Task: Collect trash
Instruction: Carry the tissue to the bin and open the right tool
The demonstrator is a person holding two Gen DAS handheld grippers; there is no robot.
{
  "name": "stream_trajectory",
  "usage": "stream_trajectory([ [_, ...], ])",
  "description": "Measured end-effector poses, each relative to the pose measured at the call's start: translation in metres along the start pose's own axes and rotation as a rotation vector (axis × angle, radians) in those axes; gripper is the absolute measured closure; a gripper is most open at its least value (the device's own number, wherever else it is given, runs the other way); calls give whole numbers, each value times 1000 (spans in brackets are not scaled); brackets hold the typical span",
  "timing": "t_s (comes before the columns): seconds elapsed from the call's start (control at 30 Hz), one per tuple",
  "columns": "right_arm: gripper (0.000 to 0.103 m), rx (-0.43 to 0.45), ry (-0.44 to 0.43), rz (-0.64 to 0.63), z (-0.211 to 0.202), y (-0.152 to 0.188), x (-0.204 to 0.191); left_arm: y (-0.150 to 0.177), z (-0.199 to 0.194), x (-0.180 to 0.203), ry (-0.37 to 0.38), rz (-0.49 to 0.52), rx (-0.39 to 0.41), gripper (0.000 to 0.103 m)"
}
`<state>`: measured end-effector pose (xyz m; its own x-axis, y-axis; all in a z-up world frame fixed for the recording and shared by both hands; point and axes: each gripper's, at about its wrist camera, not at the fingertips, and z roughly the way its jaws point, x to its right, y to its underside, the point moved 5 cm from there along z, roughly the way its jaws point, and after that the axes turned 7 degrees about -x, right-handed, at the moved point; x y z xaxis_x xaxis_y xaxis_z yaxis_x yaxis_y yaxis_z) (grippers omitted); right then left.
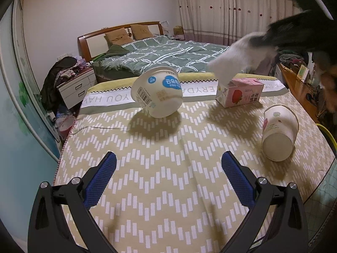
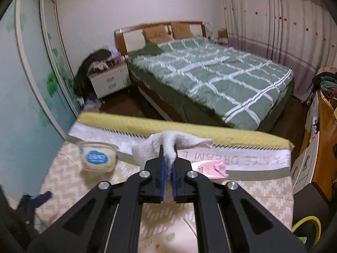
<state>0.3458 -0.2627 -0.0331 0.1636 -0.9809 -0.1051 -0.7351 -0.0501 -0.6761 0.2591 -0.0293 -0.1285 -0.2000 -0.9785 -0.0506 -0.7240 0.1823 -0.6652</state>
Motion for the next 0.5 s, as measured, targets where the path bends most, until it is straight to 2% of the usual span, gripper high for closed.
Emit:
stream_trajectory([
  [0.2,98,90,27,49,-69,20,30,-1,-4,4,18,13,19,5],
  [0.5,97,133,271,236,-131,112,129,-1,-7,7,46,18,26,5],
])
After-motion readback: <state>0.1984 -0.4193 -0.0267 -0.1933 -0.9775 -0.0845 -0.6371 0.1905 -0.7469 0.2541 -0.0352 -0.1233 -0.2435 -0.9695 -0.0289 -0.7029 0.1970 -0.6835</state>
